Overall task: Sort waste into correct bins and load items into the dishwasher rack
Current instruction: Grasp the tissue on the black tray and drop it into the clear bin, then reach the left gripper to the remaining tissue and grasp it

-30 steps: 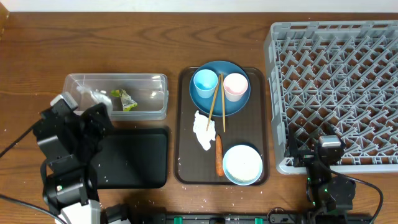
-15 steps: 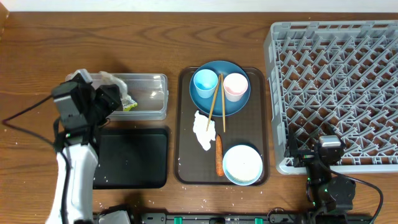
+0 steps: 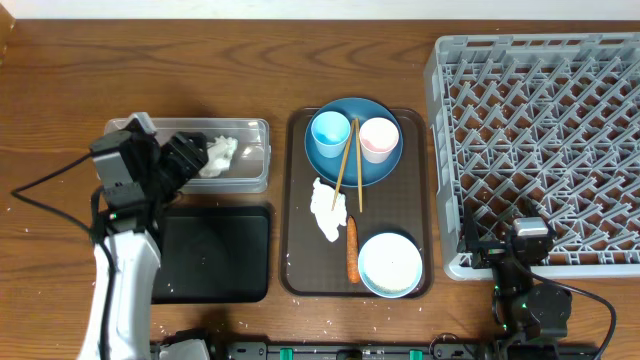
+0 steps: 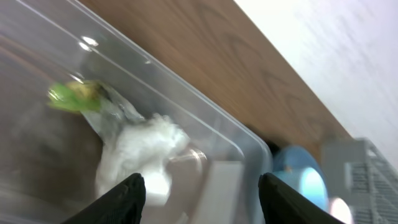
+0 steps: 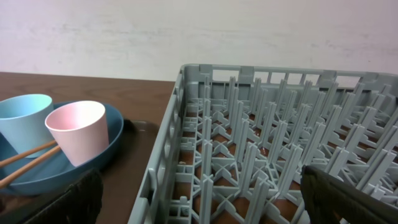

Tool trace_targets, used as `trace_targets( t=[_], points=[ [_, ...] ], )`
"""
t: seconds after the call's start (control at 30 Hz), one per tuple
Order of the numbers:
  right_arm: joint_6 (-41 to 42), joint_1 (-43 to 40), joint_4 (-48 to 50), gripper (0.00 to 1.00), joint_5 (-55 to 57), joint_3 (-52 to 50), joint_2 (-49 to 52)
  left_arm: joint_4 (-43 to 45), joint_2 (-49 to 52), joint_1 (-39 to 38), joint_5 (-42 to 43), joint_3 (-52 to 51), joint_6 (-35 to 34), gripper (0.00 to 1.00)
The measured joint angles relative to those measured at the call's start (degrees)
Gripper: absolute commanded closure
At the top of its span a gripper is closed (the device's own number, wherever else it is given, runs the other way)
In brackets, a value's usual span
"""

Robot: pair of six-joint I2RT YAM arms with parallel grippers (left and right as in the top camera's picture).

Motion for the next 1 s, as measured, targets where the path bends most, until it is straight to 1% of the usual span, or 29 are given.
trace_targets(
  t=[0.2, 0.27, 0.4, 0.47, 0.57, 0.7, 0.83, 1.0],
  points=[
    [0.0, 0.0, 0.02, 0.01, 0.02, 0.0, 0.0, -6.38, -10.58, -8.72, 1.03, 0.07, -0.76, 0.39],
    [0.0, 0.0, 0.0, 0.01, 0.0, 0.0, 0.0, -10.69, -13.33, -12.9, 0.52, 0.33, -0.79, 0.39],
    [0.0, 0.0, 0.02, 0.01, 0.02, 0.0, 0.0, -18.99, -14.38, -20.96, -4.28, 0.59, -0.94, 0.39],
    [0.0, 0.0, 0.02, 0.01, 0.02, 0.0, 0.0, -21.05, -13.64, -25.27, -8.09, 0.59, -0.92, 0.4],
    [0.0, 0.0, 0.0, 0.01, 0.02, 0.0, 0.0, -21.14, -11.45, -31.69, -13.03, 0.61, -0.79, 0.43],
    [0.0, 0.0, 0.0, 0.01, 0.02, 0.0, 0.0, -20.7, -6.54, -39.5, -19.37, 0.63, -0.74, 0.42],
    [0.0, 0.0, 0.0, 0.01, 0.0, 0.0, 0.0, -17.81, -0.55, -43.5, -23.67, 0.63, -0.76, 0.42],
    [0.0, 0.0, 0.0, 0.01, 0.02, 0.0, 0.0, -11.8, 8.02, -44.63, -25.66, 0.66, -0.76, 0.43]
  ],
)
